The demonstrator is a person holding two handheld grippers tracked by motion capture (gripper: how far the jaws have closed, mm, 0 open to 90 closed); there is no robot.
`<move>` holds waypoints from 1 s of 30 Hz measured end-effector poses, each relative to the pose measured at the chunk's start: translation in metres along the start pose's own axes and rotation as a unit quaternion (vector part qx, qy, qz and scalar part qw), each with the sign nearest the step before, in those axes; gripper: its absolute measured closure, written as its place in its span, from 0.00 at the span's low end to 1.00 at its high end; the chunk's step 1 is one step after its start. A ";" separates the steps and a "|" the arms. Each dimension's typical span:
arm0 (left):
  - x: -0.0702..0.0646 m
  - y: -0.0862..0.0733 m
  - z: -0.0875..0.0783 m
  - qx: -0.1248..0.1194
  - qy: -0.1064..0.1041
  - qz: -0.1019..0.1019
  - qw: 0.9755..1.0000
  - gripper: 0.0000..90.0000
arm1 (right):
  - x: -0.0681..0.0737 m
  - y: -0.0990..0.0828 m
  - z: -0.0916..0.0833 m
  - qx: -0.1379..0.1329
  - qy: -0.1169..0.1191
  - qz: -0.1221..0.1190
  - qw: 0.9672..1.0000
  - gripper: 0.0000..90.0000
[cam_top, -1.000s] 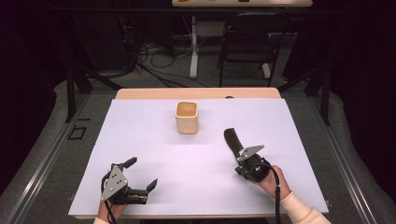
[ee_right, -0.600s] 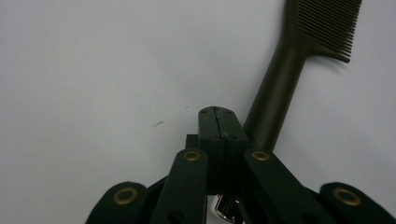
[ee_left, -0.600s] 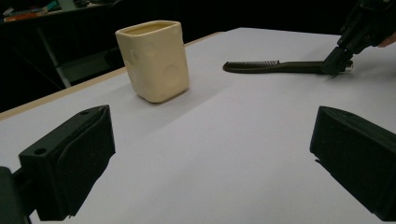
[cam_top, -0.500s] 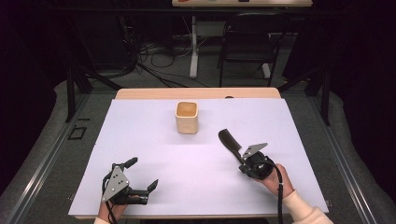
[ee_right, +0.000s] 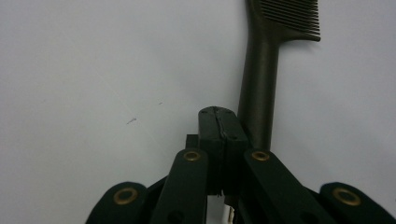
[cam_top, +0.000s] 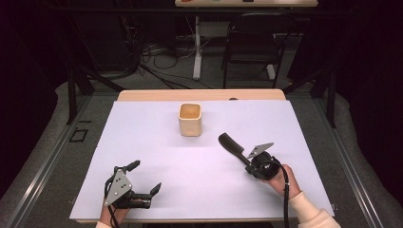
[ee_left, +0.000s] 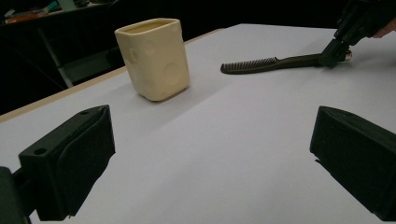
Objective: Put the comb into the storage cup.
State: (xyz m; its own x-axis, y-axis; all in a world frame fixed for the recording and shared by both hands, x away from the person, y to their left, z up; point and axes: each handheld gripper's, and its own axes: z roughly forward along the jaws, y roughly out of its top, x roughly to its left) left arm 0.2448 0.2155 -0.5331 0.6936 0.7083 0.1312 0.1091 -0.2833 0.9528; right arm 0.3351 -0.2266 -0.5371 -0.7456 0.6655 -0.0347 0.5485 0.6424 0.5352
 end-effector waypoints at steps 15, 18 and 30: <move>0.000 0.001 0.000 0.000 0.000 0.001 1.000 0.00 | -0.009 0.000 -0.001 0.001 -0.013 0.003 1.000 1.00; 0.000 0.000 0.000 0.000 0.000 0.002 1.000 0.00 | -0.010 0.000 -0.001 0.001 -0.018 0.002 1.000 1.00; 0.000 0.000 -0.001 0.000 0.003 -0.002 1.000 0.00 | -0.009 0.002 -0.003 0.009 -0.016 -0.003 1.000 0.99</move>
State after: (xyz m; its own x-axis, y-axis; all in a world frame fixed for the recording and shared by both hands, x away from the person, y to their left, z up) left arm 0.2441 0.2166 -0.5327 0.6895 0.7128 0.1286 0.1114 -0.2798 0.9536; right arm 0.3419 -0.2325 -0.5327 -0.7361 0.6738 -0.0645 0.5517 0.6524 0.5197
